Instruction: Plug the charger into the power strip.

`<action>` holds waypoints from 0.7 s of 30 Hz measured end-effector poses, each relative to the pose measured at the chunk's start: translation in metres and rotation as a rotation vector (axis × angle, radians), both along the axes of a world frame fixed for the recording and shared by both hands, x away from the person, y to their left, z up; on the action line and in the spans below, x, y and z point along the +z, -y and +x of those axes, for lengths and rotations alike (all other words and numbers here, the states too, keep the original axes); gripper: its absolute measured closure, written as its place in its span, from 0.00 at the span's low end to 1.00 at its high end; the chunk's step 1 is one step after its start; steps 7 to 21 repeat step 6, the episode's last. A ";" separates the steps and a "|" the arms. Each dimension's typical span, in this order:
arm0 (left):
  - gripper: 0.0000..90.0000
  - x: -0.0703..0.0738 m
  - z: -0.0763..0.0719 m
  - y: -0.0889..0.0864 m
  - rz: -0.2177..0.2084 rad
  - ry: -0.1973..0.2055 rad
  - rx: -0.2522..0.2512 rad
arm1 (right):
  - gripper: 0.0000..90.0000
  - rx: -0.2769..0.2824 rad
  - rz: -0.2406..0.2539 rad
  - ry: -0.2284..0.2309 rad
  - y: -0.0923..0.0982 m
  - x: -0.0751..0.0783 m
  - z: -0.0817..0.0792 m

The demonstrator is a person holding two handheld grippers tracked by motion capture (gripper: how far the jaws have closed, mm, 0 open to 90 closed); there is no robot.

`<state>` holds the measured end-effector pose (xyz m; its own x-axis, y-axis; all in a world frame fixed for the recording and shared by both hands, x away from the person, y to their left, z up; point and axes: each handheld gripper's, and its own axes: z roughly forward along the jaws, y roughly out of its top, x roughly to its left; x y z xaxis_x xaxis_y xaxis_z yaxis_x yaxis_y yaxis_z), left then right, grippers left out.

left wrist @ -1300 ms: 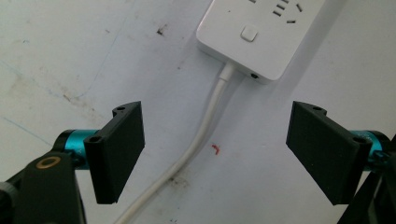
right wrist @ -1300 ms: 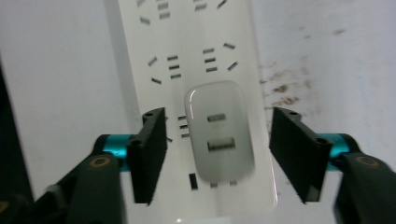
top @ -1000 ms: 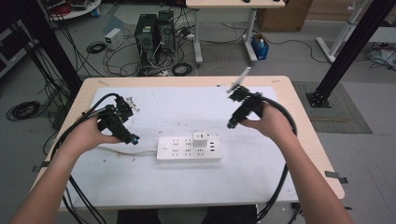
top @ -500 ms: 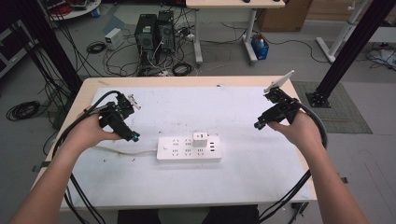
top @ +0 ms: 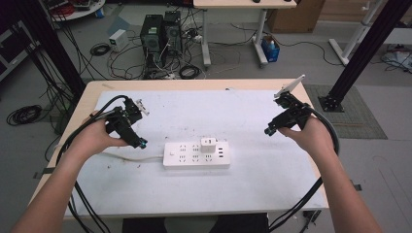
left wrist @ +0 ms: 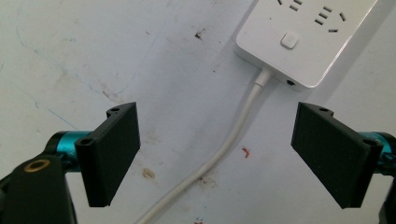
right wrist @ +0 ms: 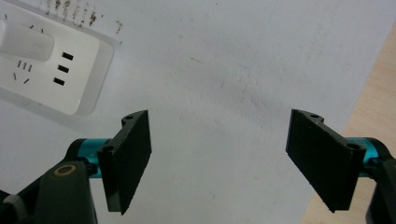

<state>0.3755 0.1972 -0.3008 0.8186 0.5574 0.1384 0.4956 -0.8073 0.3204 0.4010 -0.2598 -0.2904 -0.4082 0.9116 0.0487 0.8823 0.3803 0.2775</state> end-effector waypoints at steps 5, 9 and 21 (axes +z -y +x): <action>0.17 -0.001 0.001 0.000 -0.006 -0.006 -0.001 | 0.24 0.001 -0.003 -0.005 0.001 -0.002 0.000; 0.17 -0.001 0.001 0.000 -0.006 -0.006 -0.001 | 0.24 0.001 -0.003 -0.005 0.001 -0.002 0.000; 0.17 -0.001 0.001 0.000 -0.006 -0.006 -0.001 | 0.24 0.001 -0.003 -0.005 0.001 -0.002 0.000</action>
